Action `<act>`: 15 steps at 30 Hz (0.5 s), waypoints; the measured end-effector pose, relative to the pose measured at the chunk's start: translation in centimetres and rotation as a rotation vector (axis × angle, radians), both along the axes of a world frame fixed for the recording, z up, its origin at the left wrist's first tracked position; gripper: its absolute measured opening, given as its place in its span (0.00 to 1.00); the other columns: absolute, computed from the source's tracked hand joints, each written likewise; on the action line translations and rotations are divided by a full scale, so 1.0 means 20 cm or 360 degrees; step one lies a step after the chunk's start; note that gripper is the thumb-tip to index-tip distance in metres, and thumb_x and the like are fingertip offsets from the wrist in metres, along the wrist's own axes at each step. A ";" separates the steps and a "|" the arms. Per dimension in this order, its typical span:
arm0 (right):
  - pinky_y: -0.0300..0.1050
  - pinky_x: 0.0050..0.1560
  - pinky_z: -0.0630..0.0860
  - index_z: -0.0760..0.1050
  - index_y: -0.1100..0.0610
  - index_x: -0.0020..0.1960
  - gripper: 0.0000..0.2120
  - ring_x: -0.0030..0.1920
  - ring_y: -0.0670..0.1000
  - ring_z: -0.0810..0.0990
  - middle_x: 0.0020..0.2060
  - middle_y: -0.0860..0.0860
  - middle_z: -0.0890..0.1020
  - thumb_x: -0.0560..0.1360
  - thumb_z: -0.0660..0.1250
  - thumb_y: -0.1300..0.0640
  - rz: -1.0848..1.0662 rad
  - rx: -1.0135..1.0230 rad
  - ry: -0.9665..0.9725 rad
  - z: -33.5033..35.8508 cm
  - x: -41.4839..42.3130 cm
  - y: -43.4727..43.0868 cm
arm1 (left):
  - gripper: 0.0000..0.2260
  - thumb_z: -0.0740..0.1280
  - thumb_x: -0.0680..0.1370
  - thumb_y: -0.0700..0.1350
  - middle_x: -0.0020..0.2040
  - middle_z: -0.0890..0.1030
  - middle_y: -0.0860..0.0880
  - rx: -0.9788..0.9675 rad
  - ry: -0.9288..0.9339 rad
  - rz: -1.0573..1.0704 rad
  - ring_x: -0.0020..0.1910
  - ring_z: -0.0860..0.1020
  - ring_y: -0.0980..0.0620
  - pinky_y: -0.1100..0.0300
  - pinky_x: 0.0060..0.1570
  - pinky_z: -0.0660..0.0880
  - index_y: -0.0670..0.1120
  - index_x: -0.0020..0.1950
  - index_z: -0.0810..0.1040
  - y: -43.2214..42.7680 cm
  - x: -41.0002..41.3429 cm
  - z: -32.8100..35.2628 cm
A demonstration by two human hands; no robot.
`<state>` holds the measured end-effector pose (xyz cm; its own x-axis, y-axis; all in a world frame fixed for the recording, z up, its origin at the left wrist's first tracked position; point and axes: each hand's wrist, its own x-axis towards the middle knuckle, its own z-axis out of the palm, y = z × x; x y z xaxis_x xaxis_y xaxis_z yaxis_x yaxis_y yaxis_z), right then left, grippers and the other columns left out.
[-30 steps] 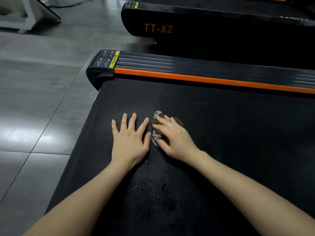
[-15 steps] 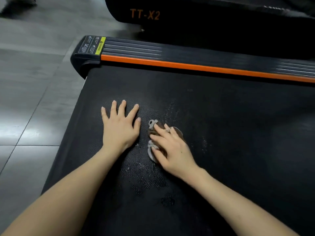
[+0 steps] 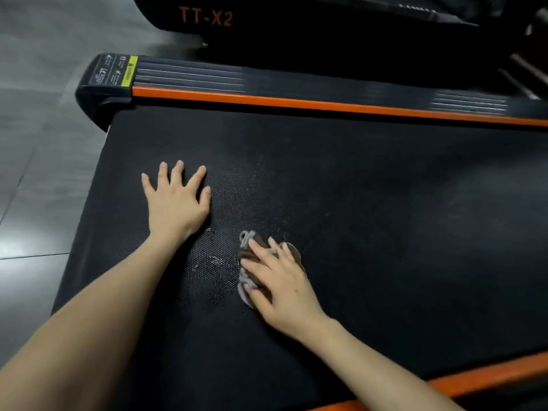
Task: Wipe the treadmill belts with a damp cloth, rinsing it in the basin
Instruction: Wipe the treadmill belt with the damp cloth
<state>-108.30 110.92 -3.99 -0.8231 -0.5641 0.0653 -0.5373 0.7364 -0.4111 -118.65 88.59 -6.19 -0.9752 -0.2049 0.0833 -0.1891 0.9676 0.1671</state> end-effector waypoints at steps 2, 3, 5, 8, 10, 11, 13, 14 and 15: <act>0.60 0.69 0.59 0.76 0.53 0.62 0.19 0.69 0.62 0.67 0.70 0.52 0.69 0.73 0.59 0.51 -0.0073 0.0066 0.0057 0.00 0.01 0.21 | 0.23 0.49 0.80 0.58 0.76 0.60 0.43 -0.0011 0.0002 -0.0008 0.75 0.52 0.40 0.37 0.71 0.45 0.56 0.75 0.61 0.00 0.00 0.01; 0.59 0.68 0.60 0.76 0.54 0.62 0.19 0.68 0.63 0.68 0.70 0.53 0.69 0.74 0.59 0.51 -0.0266 0.0090 0.0060 0.00 0.00 0.33 | 0.23 0.49 0.80 0.58 0.75 0.61 0.43 -0.0006 0.0011 -0.0009 0.75 0.52 0.40 0.36 0.71 0.45 0.56 0.75 0.61 0.00 0.01 0.01; 0.56 0.70 0.57 0.74 0.53 0.65 0.18 0.71 0.62 0.63 0.73 0.53 0.64 0.77 0.59 0.51 -0.0746 0.0085 -0.0001 0.04 -0.02 0.52 | 0.22 0.50 0.80 0.58 0.75 0.62 0.42 -0.0007 0.0035 0.0000 0.75 0.53 0.40 0.36 0.71 0.46 0.56 0.74 0.63 0.00 0.01 0.00; 0.54 0.74 0.48 0.67 0.52 0.71 0.20 0.75 0.59 0.51 0.76 0.51 0.55 0.79 0.59 0.52 -0.1099 0.0194 -0.0107 0.04 -0.03 0.58 | 0.22 0.51 0.80 0.57 0.74 0.63 0.42 0.0002 0.0046 0.0035 0.74 0.56 0.39 0.35 0.70 0.47 0.55 0.74 0.65 0.02 0.01 0.01; 0.54 0.74 0.48 0.65 0.53 0.72 0.21 0.75 0.61 0.50 0.76 0.51 0.52 0.80 0.58 0.53 -0.1083 0.0213 -0.0126 0.06 0.01 0.49 | 0.22 0.51 0.80 0.56 0.73 0.65 0.41 -0.0011 0.0062 0.0052 0.73 0.57 0.37 0.35 0.70 0.48 0.53 0.74 0.65 0.02 0.01 0.02; 0.54 0.74 0.48 0.64 0.53 0.72 0.21 0.75 0.62 0.49 0.77 0.51 0.51 0.79 0.58 0.53 -0.1005 0.0208 -0.0120 0.05 0.04 0.43 | 0.22 0.52 0.80 0.55 0.73 0.65 0.40 0.0007 0.0089 0.0054 0.73 0.58 0.37 0.36 0.70 0.48 0.51 0.74 0.64 0.02 0.02 0.03; 0.52 0.74 0.44 0.65 0.53 0.72 0.23 0.75 0.62 0.48 0.77 0.51 0.51 0.78 0.56 0.50 -0.0790 0.0159 -0.0113 0.03 0.14 0.32 | 0.22 0.54 0.81 0.53 0.73 0.66 0.40 0.0117 0.0175 0.0051 0.73 0.59 0.37 0.37 0.70 0.49 0.50 0.74 0.64 0.02 0.05 0.06; 0.52 0.73 0.41 0.65 0.53 0.72 0.25 0.75 0.62 0.47 0.77 0.51 0.52 0.76 0.54 0.48 -0.0690 0.0120 -0.0120 0.03 0.19 0.28 | 0.22 0.55 0.81 0.53 0.73 0.65 0.40 0.0188 0.0208 0.0059 0.73 0.58 0.38 0.38 0.71 0.49 0.50 0.74 0.64 0.03 0.07 0.07; 0.51 0.73 0.40 0.66 0.53 0.72 0.27 0.75 0.61 0.46 0.76 0.51 0.52 0.75 0.53 0.47 -0.0607 0.0099 -0.0135 0.03 0.23 0.26 | 0.22 0.55 0.81 0.52 0.74 0.64 0.41 0.0245 0.0210 0.0073 0.73 0.58 0.38 0.39 0.71 0.49 0.51 0.74 0.64 0.03 0.12 0.08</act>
